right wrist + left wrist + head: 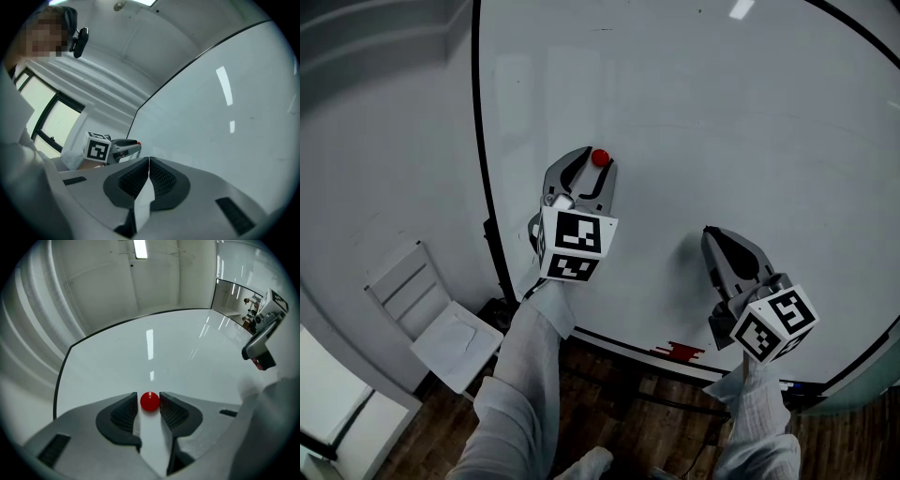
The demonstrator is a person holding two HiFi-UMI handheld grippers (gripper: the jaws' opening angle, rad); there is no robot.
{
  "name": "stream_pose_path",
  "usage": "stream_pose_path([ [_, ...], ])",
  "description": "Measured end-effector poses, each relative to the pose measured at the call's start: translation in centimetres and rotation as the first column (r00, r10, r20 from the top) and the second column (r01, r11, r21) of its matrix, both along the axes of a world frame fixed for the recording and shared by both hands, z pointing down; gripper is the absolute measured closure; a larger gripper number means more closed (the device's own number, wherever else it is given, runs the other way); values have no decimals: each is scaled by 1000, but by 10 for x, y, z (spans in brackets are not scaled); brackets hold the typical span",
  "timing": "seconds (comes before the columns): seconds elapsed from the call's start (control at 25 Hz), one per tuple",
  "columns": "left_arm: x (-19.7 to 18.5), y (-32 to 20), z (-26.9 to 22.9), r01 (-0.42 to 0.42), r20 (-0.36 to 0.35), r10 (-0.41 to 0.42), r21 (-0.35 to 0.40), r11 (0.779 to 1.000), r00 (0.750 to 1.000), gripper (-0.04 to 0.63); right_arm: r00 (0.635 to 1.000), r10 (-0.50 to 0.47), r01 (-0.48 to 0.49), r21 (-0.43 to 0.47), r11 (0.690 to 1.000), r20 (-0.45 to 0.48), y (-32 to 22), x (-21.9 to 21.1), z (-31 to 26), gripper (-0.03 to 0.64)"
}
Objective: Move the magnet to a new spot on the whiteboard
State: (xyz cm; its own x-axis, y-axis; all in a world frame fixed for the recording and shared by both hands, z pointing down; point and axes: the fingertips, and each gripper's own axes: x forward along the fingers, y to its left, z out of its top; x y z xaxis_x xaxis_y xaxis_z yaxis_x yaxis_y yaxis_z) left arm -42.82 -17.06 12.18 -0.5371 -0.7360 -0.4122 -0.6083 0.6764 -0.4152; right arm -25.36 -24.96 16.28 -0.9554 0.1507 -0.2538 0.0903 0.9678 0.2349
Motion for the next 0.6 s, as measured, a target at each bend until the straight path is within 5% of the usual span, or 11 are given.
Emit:
stream_pose_path([
  [0.6,7,9,28,-25,-65,23,-36,999,998,400,999,26,-27,-30,999,-23,-8,13,26,589],
])
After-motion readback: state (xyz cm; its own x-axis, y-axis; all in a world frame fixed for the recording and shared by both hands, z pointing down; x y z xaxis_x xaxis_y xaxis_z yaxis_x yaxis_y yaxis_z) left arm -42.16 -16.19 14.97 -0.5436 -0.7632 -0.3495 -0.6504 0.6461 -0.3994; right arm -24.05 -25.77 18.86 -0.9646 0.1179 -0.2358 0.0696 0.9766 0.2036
